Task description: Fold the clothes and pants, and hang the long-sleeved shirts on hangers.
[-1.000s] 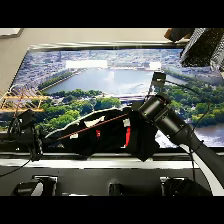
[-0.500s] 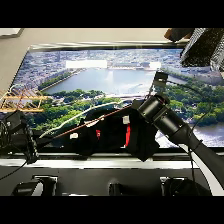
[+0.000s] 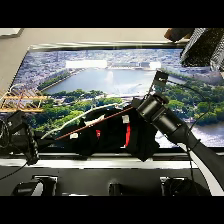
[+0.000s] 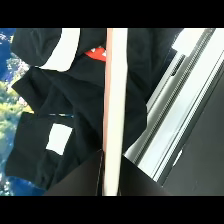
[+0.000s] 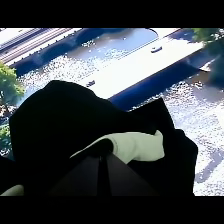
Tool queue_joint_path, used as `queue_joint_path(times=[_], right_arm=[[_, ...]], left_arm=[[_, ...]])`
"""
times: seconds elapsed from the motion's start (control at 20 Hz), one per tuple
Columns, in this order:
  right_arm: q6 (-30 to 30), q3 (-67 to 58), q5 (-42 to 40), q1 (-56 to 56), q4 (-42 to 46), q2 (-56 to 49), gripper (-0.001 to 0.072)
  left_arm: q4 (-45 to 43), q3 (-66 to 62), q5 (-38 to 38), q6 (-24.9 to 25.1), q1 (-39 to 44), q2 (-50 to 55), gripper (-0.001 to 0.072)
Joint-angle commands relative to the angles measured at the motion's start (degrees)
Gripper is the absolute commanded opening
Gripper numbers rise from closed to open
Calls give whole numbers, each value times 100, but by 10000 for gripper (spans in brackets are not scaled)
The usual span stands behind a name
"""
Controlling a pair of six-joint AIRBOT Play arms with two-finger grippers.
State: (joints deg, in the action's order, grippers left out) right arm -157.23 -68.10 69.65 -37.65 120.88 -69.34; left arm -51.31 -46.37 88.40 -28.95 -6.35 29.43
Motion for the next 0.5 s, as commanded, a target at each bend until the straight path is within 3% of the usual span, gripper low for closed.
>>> queue_joint_path(times=[0.0, 0.45], right_arm=[[-74, 2, -63, -4, -4, -7, 47], [-74, -4, -61, -4, -15, -7, 47]], left_arm=[[72, 33, 9, 44, 4, 90, 38], [221, 103, -249, 190, 258, 415, 39]])
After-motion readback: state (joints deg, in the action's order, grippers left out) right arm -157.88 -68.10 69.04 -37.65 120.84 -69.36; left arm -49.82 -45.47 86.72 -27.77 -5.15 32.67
